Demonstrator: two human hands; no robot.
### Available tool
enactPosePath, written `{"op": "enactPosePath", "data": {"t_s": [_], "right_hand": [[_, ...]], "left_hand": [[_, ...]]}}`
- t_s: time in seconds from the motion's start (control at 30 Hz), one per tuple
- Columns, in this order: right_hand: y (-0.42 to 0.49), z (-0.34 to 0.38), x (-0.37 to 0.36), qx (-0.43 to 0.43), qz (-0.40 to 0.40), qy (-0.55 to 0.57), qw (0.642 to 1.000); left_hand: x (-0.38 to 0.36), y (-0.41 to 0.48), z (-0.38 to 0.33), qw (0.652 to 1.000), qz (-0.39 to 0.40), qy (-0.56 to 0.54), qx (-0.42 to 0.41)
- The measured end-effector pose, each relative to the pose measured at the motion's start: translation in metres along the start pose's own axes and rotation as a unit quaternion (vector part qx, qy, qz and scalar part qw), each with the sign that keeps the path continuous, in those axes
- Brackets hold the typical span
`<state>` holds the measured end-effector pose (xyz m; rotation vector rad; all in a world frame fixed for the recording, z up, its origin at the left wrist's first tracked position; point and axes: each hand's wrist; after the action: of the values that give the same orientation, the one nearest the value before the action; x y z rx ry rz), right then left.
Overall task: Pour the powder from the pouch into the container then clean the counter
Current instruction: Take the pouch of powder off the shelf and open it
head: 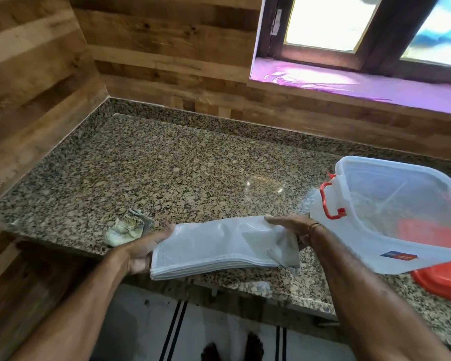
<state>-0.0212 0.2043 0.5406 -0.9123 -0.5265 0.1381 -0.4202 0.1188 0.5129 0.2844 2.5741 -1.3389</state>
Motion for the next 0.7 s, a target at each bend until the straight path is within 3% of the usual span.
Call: {"op": "enactPosePath", "data": {"t_s": [0.2, 0.37, 0.47, 0.7], "right_hand": [[0.011, -0.006, -0.004, -0.027, 0.039, -0.053, 0.998], [0.030, -0.020, -0.019, -0.022, 0.080, 0.026, 0.996], [0.021, -0.019, -0.030, 0.015, 0.050, 0.050, 0.997], [0.001, -0.012, -0.038, 0.081, -0.005, 0.114, 0.990]], "left_hand": [[-0.007, 0.008, 0.006, 0.999, 0.006, -0.026, -0.021], [-0.008, 0.017, 0.014, 0.998, -0.030, -0.055, -0.027], [-0.021, 0.018, 0.016, 0.997, -0.039, -0.061, -0.017], [-0.038, 0.009, 0.026, 0.984, -0.139, -0.078, -0.083]]}}
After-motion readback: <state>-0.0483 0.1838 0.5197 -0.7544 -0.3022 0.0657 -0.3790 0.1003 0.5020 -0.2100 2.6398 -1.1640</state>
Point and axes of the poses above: each hand's wrist, its own y-axis towards the middle knuckle, its own x-axis out of the back of the hand, z = x × y, and after that the axes turned 1 degree about -x, right-handed
